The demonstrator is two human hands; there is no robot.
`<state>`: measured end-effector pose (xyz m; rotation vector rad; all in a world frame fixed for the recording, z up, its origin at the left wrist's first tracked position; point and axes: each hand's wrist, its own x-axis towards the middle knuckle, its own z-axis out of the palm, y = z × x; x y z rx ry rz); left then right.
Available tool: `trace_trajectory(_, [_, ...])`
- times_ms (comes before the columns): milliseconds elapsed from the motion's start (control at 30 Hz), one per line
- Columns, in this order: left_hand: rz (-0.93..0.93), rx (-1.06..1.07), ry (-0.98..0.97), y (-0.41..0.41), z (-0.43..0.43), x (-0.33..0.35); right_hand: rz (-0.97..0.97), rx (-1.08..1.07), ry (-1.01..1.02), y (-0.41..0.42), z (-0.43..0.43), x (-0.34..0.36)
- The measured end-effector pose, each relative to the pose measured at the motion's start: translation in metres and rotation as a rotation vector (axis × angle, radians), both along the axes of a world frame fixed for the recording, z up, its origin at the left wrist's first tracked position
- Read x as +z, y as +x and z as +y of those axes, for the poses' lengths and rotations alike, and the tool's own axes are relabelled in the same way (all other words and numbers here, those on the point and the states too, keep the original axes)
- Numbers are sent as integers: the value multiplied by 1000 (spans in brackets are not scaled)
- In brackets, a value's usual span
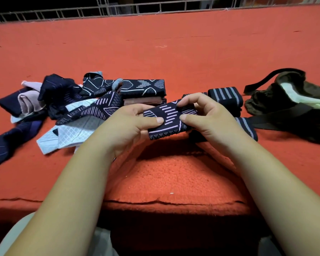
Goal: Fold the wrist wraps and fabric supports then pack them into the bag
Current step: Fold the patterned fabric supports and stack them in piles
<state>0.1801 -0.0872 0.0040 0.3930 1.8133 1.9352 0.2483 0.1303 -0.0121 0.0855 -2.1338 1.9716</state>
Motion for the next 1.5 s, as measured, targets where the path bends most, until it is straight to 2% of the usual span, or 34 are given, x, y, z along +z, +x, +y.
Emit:
trace_trajectory(100, [76, 78, -101, -2, 0, -1, 47, -76, 204, -4, -1, -5])
trace_trajectory(300, [180, 377, -164, -4, 3, 1, 68, -198, 262, -13, -15, -11])
trace_trajectory(533, [206, 335, 28, -10, -17, 23, 97, -229, 288, -29, -30, 4])
trace_trajectory(767, [303, 452, 39, -39, -18, 49, 153, -334, 397, -75, -39, 52])
trace_trajectory(933, [365, 519, -129, -79, -19, 60, 96, -339, 489, -108, -47, 72])
trace_trajectory(1233, [564, 580, -516, -105, -17, 34, -8, -313, 714, -130, -50, 53])
trace_trajectory(1433, [705, 574, -764, -108, -6, 19, -91, -291, 769, -134, -51, 43])
trace_trajectory(1500, [734, 563, -791, -110, -8, 13, -111, -281, 757, -136, -52, 38])
